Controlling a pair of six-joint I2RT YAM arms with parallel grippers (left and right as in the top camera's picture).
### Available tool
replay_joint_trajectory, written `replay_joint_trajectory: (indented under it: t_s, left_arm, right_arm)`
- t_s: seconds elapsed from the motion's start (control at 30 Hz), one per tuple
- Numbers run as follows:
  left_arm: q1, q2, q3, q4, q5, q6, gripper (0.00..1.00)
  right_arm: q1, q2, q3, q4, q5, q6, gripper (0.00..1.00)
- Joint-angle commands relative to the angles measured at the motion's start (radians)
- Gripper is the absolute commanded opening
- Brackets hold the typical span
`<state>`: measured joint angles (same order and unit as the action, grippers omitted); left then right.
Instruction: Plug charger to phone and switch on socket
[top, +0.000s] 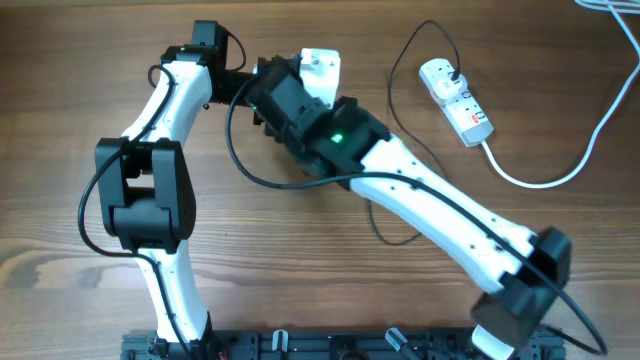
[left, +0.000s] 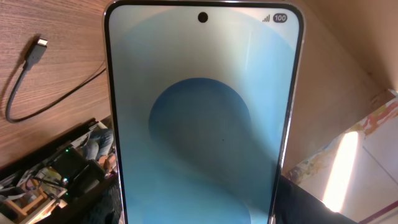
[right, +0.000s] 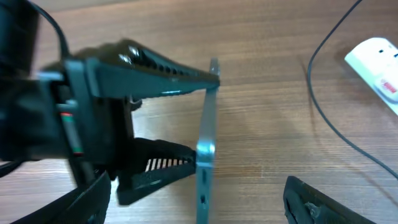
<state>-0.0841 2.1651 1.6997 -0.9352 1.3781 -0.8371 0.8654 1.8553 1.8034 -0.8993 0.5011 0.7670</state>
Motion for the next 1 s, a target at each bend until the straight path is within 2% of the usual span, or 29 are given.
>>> replay_joint_trajectory:
  t_s: [0.0,0.07,0.17,0.37,0.63,0.8,0.97]
  left_arm:
    - [0.003,-0.041,0.000,0.003,0.045,-0.009,0.73]
    - [0.003,-0.041,0.000,0.002,0.045,-0.009,0.73]
    - [0.003,-0.041,0.000,0.003,0.045,-0.009,0.73]
    - [0.003,-0.041,0.000,0.003,0.045,-0.009,0.73]
    - [0.003,-0.041,0.000,0.003,0.045,-0.009,0.74]
    - [0.003,-0.041,0.000,0.003,0.045,-0.009,0.74]
    - [0.003,-0.041,0.000,0.003,0.045,-0.009,0.74]
  right_arm:
    - [0.001,0.037,0.016,0.017,0.055,0.019,0.88]
    - [0.001,0.040,0.015,0.020,0.091,0.022,0.85]
    - [-0.004,0.050,0.015,0.029,0.112,0.021,0.73]
    - [-0.010,0.098,0.013,0.026,0.108,0.019,0.73]
    - [-0.014,0.098,0.013,0.042,0.119,0.018,0.40]
    - [-0.014,0.099,0.013,0.043,0.119,0.019,0.36]
    - [-0.014,0.099,0.013,0.043,0.119,0.019,0.26]
